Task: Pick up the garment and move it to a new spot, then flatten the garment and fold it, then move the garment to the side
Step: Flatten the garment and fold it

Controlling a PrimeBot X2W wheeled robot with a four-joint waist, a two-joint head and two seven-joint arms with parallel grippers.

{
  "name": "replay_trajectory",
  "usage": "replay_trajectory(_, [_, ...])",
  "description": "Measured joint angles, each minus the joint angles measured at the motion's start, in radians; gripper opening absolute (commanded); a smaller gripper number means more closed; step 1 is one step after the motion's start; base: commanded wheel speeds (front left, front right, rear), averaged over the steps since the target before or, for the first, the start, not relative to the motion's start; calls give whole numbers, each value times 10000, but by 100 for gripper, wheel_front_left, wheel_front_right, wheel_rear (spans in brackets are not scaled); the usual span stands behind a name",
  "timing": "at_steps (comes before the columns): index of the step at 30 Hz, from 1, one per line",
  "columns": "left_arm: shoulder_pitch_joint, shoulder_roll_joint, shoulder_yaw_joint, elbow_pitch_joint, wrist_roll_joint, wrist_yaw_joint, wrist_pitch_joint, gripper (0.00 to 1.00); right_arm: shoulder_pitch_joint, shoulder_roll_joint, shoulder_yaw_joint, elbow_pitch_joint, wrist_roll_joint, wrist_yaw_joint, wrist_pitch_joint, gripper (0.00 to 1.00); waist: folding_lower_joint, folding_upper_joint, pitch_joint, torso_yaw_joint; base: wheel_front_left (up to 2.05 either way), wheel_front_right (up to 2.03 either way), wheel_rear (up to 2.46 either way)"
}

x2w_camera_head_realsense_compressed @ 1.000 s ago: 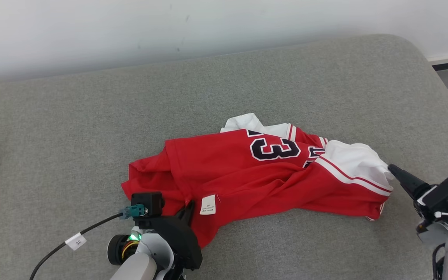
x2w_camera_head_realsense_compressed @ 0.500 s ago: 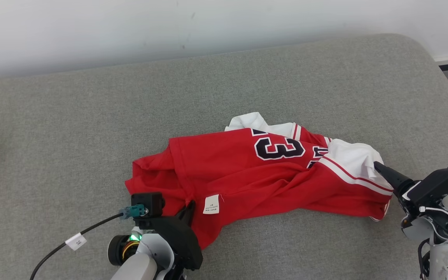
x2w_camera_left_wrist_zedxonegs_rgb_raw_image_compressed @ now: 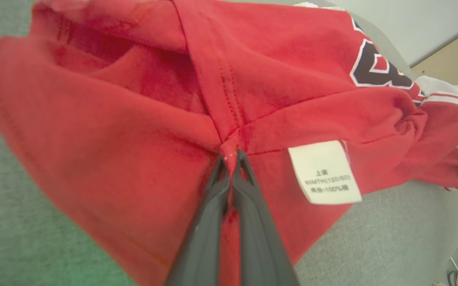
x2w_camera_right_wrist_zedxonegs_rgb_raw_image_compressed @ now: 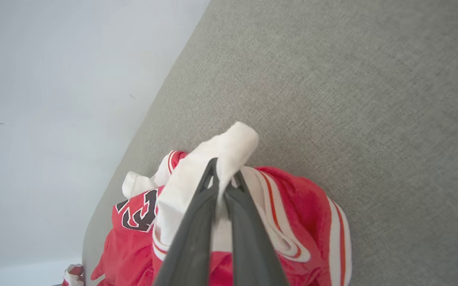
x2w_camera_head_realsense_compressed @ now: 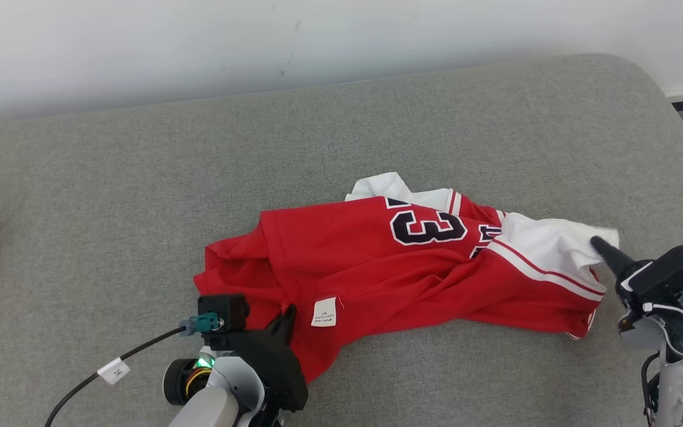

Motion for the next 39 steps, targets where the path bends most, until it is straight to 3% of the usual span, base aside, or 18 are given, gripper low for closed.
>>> replay_trajectory(5, [-26,4,182,-123,-130,-90,-263,0,-1,2,242,-815,-31,0,-228,0,-1,0,-109,28,0,0,0])
replay_trajectory(12, [-513,-21,997,-717,-1223,-491,-209,0,-198,0,901,-2090,-846,-2,-148,0,0,0,-100,87,0,0,0])
replay_trajectory(18, [-1694,307,1942,-1290,-2100,-704,336,0,-1489,-6,1983,-2711,-1346,-2,19,0,0,-1,231,115,0,0,0])
replay_trajectory(25, [-4493,744,3127,-1547,-2993,-462,901,0,-4000,0,3707,-2374,-2123,-2,211,0,3,0,1084,55,0,0,0])
replay_trajectory(32, [-7627,1638,3336,-1419,-1770,-339,100,0,-6791,-485,5147,-1814,-2790,0,-1354,0,3,1,2374,-63,0,0,0])
replay_trajectory(39, [-10418,1900,3956,-1193,-1106,-92,-1538,0,-9654,-780,5056,-792,-2838,0,-4550,0,4,1,3836,-205,0,0,0])
